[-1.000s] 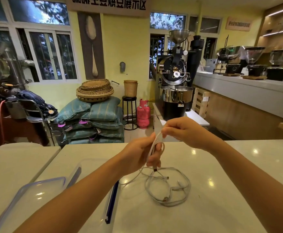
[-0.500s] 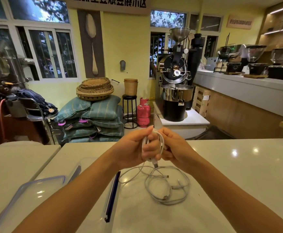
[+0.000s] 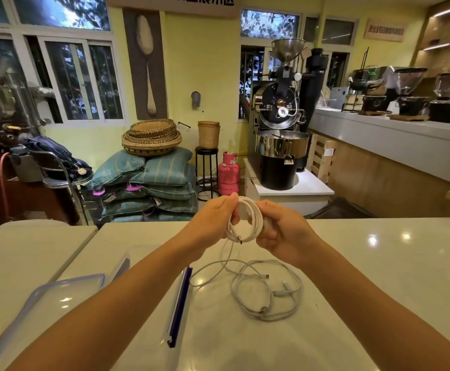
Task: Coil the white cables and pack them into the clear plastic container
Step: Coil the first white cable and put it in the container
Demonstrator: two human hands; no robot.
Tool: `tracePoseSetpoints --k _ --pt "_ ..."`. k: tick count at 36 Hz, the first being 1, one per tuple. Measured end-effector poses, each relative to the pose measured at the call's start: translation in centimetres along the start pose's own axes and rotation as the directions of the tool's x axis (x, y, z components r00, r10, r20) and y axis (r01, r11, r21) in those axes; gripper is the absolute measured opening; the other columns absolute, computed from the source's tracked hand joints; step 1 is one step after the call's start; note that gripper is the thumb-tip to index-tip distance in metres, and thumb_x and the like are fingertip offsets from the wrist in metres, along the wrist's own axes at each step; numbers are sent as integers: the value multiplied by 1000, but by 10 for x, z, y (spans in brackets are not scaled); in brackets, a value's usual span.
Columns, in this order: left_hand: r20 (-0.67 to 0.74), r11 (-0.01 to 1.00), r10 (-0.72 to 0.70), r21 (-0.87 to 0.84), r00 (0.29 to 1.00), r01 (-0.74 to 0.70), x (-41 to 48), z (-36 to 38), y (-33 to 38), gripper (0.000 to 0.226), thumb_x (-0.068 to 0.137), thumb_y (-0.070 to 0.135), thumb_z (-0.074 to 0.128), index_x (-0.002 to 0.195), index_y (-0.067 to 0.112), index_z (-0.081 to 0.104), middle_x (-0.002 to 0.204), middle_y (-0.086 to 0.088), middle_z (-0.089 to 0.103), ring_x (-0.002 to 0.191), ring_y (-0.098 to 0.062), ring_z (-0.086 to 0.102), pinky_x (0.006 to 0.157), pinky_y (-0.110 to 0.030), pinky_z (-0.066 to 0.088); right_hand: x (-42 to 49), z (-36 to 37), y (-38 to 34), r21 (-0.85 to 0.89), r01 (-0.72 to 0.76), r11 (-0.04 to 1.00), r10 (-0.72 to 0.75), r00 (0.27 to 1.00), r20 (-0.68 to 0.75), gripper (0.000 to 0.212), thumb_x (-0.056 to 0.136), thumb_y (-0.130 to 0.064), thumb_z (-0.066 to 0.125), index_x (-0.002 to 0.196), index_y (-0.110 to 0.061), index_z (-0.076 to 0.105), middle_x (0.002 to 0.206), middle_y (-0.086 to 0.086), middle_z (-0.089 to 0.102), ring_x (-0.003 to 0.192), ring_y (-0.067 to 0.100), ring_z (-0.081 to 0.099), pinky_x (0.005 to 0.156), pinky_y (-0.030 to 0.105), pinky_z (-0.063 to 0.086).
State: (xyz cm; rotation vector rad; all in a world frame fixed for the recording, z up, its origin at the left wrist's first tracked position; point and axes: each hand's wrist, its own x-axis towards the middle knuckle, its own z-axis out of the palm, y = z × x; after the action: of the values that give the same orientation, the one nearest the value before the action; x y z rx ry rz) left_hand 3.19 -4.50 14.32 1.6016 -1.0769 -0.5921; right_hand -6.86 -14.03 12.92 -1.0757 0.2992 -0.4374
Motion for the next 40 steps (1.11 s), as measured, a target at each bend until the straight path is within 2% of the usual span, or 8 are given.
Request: tracePoseSetpoints --k 4,8,11,14,16,24,32,40 --pt "-42 993 48 105 998 -44 0 -2 -2 42 98 31 25 60 17 38 56 3 39 43 -6 33 44 -17 29 -2 -7 -2 -24 -45 999 46 998 50 28 96 -13 31 79 -6 53 52 1 51 34 5 39 34 14 33" --pt "63 994 -10 -109 998 17 -1 -7 -3 43 98 30 25 59 16 37 41 8 39 31 -1 30 35 -12 27 -3 -9 -3 -316 41 948 -32 999 32 27 96 -13 38 77 -9 57 59 0 56 58 12 49 61 22 43" --pt "158 964 -16 -261 987 57 -1 -8 -3 44 98 29 24 58 16 36 38 9 35 33 -4 26 34 -13 22 -3 -7 -4 -708 133 694 -195 981 -7 19 92 -16 47 81 -13 61 73 -3 58 69 10 51 69 20 42" --pt "200 954 -17 -291 980 76 0 -6 -3 44 98 30 24 59 16 37 40 9 36 34 -4 26 32 -13 22 -2 -8 -6 -830 191 525 -329 944 9 18 91 -12 49 89 -6 65 66 -6 56 59 0 51 56 7 42" --pt "198 954 -21 -291 980 79 1 -5 -4 43 99 30 24 59 16 37 40 8 36 33 -3 26 32 -12 23 -3 -6 -5 -808 212 550 -354 935 5 18 91 -10 49 83 -8 65 63 -3 57 49 -4 53 50 6 43" --pt "36 1000 29 7 999 -29 3 2 -3 41 98 31 27 61 18 39 53 2 39 36 -4 34 36 -13 29 -6 -1 2 -316 127 940 -153 987 -58 23 91 -7 47 75 -6 64 53 -4 68 49 6 65 51 16 54" --pt "11 984 74 163 997 -75 6 1 -4 42 98 32 25 62 19 40 59 1 42 43 -7 35 41 -15 29 0 0 6 -70 81 994 -86 993 -77 25 92 -8 44 78 -5 64 56 0 69 51 8 63 53 18 55" --pt "-4 978 119 173 993 -116 8 -2 -4 41 99 29 26 61 20 40 58 2 42 30 0 37 35 -9 29 -2 1 10 23 -47 999 48 998 -28 23 92 -10 45 85 -14 66 59 0 66 55 11 60 52 19 53"
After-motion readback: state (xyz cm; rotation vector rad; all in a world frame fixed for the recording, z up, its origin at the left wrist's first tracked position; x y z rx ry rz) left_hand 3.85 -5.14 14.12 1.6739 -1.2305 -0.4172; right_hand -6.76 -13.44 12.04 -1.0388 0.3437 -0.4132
